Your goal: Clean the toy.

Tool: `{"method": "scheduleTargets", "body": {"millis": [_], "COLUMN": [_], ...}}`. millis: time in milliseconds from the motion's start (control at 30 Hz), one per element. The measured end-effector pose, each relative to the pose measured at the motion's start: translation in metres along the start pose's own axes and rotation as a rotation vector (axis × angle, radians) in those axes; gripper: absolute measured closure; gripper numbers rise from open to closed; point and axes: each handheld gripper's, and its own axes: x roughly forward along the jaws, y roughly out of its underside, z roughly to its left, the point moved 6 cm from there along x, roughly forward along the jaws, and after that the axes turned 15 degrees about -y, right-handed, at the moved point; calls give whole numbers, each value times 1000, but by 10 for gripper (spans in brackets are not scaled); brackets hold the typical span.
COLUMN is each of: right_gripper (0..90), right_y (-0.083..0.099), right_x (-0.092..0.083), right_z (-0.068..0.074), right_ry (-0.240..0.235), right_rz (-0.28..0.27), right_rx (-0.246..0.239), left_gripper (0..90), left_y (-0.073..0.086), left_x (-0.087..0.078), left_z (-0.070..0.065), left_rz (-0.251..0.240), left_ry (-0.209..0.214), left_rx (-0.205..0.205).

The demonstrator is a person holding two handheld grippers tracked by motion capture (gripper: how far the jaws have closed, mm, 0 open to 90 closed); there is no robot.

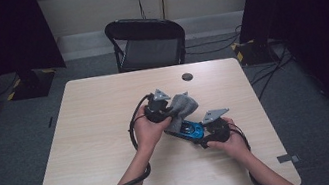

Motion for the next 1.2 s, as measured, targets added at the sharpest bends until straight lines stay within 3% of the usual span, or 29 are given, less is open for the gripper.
{"method": "scheduleTargets", "body": {"millis": [533, 733, 800, 867, 1200], "right_gripper": [240, 240, 240, 240, 240], "right_y": [0, 0, 0, 0, 0], "right_x": [0, 0, 0, 0, 0], "right_z": [0, 0, 0, 0, 0], "right_ry": [1, 1, 0, 0, 0], "right_rz": [0, 0, 0, 1, 1], "right_rx": [2, -1, 0, 0, 0], "left_gripper": [760, 759, 758, 758, 757], "left_y": [10, 19, 25, 27, 26], "left_x": [23, 31, 35, 36, 35], "left_z": [-49, -56, -60, -61, -59], "left_rz": [48, 82, 103, 88, 94], "left_ry": [85, 96, 104, 99, 95], "left_rx": [58, 86, 115, 128, 112]}}
